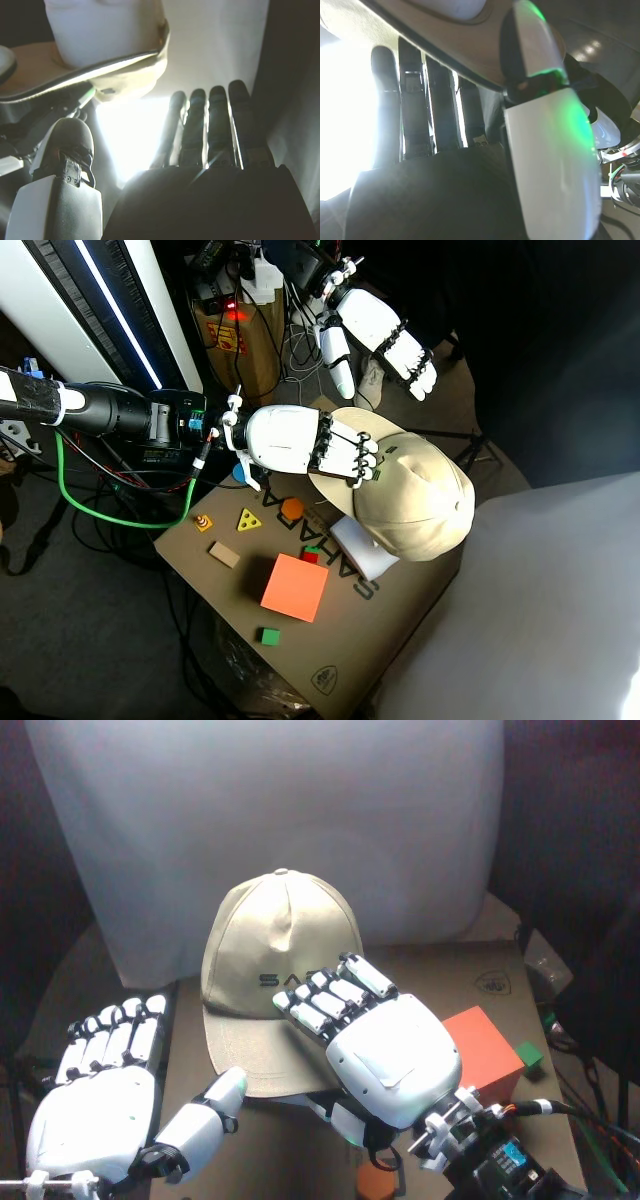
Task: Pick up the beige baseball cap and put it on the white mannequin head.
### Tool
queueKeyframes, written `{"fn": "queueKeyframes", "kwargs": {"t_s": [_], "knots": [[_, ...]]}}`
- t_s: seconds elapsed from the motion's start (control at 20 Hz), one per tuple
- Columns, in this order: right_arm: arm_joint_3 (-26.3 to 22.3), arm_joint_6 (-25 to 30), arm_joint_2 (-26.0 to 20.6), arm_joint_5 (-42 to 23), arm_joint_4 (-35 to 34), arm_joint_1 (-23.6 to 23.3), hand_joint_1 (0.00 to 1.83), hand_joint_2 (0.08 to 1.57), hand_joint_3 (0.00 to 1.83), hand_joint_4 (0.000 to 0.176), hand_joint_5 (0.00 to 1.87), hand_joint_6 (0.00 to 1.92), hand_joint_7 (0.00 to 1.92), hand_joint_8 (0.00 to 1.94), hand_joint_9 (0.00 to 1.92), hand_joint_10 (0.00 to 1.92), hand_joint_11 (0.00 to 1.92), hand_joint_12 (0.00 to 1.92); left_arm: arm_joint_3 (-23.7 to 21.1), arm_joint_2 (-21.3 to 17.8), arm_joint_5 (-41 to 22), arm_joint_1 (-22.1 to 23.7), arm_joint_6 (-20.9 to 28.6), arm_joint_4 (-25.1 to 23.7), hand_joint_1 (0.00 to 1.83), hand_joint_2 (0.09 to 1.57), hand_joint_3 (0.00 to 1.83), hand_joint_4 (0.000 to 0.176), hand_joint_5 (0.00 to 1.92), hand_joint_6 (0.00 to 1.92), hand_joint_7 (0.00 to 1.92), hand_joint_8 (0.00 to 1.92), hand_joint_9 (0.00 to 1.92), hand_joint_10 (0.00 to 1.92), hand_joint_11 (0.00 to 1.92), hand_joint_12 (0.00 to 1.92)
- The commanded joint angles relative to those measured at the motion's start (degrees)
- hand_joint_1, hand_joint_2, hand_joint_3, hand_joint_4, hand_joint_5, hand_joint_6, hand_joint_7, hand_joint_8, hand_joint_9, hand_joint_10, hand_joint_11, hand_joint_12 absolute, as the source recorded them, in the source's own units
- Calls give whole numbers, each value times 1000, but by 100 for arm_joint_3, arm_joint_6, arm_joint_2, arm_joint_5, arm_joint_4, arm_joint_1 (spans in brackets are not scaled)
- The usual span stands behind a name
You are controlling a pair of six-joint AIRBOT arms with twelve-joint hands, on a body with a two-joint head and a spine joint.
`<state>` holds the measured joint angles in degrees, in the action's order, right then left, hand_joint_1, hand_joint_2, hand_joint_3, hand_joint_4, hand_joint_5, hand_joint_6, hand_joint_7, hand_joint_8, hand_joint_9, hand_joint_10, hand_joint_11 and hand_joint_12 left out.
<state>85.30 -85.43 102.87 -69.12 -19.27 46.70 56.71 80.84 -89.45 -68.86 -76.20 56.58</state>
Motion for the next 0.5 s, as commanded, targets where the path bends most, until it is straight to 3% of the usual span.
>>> {"fn": "queueKeyframes", "kwargs": {"t_s": [0.0, 0.25, 0.45], "knots": [[-44, -34, -28, -610, 257, 25, 868, 1040, 0, 0, 510, 0, 593, 0, 512, 43, 73, 1216, 22, -23, -606, 5, 40, -311, 0, 1164, 0, 0, 42, 4, 33, 4, 26, 3, 0, 185], [-352, -185, -194, -582, 355, 283, 832, 1020, 0, 0, 489, 0, 537, 0, 456, 8, 29, 1186, 8, -23, -606, 1, 40, -327, 0, 1161, 0, 0, 61, 0, 50, 0, 53, 1, 0, 297], [-933, -143, -606, -570, 511, 478, 830, 1021, 0, 0, 457, 0, 503, 0, 454, 6, 26, 1181, -6, -23, -606, 1, 40, -419, 0, 1162, 0, 0, 24, 2, 2, 0, 2, 0, 0, 138]]}}
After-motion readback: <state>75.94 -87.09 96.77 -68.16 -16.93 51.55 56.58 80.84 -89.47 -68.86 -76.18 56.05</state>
